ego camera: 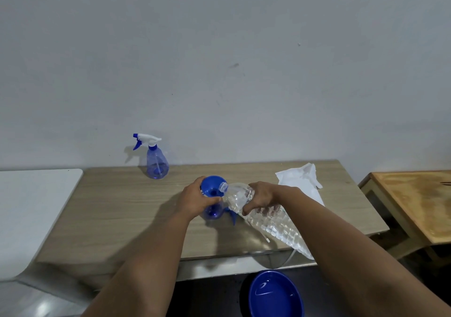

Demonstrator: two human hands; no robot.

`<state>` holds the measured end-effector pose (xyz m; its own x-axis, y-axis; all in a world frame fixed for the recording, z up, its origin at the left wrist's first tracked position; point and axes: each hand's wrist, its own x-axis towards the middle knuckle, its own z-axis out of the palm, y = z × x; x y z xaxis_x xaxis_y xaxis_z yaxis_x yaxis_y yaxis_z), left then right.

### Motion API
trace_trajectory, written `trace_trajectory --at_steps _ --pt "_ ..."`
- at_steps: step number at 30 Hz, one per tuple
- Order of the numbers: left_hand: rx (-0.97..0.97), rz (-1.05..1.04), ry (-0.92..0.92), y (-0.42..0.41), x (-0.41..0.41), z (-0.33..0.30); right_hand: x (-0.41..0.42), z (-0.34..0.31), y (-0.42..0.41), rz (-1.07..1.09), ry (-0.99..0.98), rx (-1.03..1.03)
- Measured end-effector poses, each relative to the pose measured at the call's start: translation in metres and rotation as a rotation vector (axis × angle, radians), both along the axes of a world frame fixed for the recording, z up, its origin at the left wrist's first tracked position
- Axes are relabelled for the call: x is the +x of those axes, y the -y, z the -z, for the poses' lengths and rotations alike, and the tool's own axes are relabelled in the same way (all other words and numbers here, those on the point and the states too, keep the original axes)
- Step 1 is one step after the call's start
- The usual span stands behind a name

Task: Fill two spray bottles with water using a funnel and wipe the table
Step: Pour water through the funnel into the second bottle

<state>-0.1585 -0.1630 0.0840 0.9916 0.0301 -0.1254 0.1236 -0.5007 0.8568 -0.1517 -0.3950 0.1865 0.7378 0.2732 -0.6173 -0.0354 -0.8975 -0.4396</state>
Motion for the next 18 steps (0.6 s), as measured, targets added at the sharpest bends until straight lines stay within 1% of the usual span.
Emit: trace_trajectory --at_steps 18 --pt "-0.009 -0.002 -0.013 -0.0007 0.0002 0.0018 -0.0025 -0.0078 -0.0011 -0.016 -0.007 -0.015"
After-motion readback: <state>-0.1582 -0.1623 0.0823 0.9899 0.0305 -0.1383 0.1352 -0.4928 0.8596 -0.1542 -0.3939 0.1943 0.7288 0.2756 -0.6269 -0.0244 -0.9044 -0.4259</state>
